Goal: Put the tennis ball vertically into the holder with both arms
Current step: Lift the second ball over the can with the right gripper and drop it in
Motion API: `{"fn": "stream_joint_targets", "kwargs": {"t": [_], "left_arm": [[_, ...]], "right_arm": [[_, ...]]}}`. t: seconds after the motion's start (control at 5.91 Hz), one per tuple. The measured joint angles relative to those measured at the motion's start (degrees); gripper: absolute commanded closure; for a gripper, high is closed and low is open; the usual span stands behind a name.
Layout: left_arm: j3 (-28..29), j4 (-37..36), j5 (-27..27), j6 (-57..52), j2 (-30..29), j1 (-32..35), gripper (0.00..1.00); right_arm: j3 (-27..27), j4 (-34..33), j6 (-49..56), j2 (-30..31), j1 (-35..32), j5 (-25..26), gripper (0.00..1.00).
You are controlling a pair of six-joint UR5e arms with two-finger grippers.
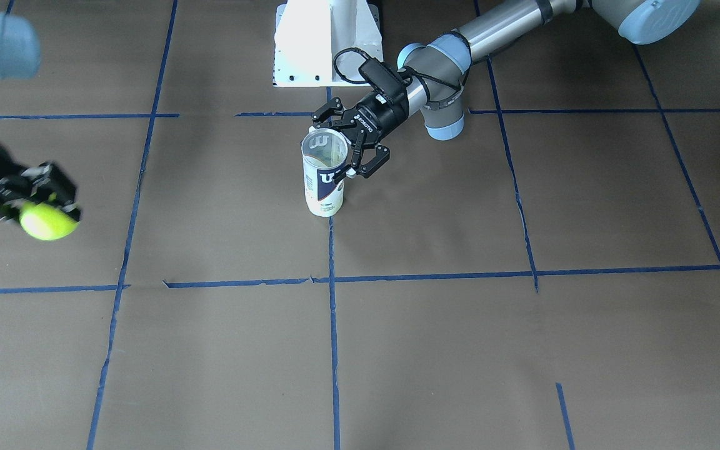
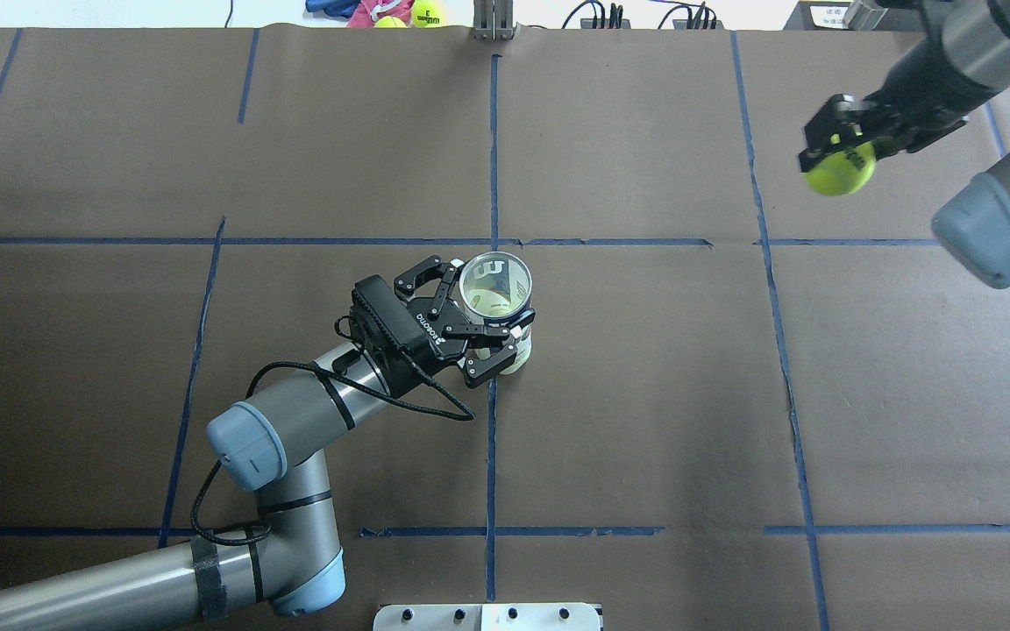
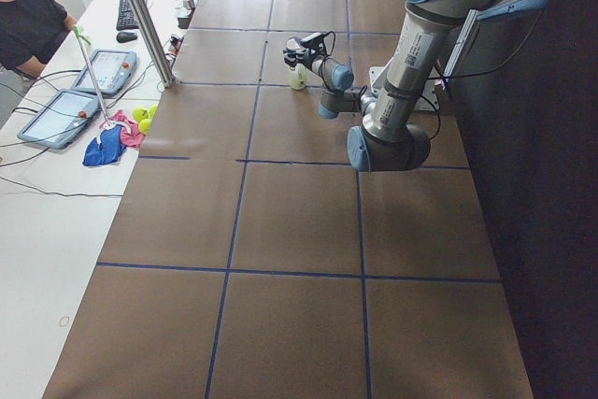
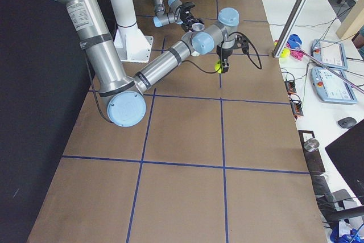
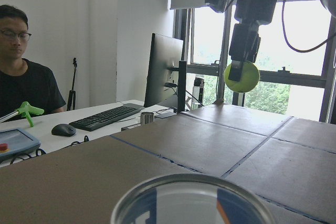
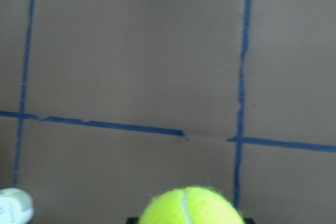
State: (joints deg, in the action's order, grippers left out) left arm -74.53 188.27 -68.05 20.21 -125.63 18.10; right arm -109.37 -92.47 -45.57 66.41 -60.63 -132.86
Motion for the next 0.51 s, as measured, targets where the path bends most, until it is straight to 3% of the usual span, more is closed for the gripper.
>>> {"fn": "stream_joint_targets", "kwargs": {"t": [0.17,0.51], "left_arm": [[0.0,0.0,0.0,0.0,0.0,0.0,0.10],[0.1,-0.1,0.0,0.0,-0.1,-0.1,0.10]], "right_arm": [[-2.6,-0.4,-13.5,-5.0,5.5,0.9,0.98],[-3.2,-0.1,-31.3,-14.4,17.7,10.5,0.97]]}}
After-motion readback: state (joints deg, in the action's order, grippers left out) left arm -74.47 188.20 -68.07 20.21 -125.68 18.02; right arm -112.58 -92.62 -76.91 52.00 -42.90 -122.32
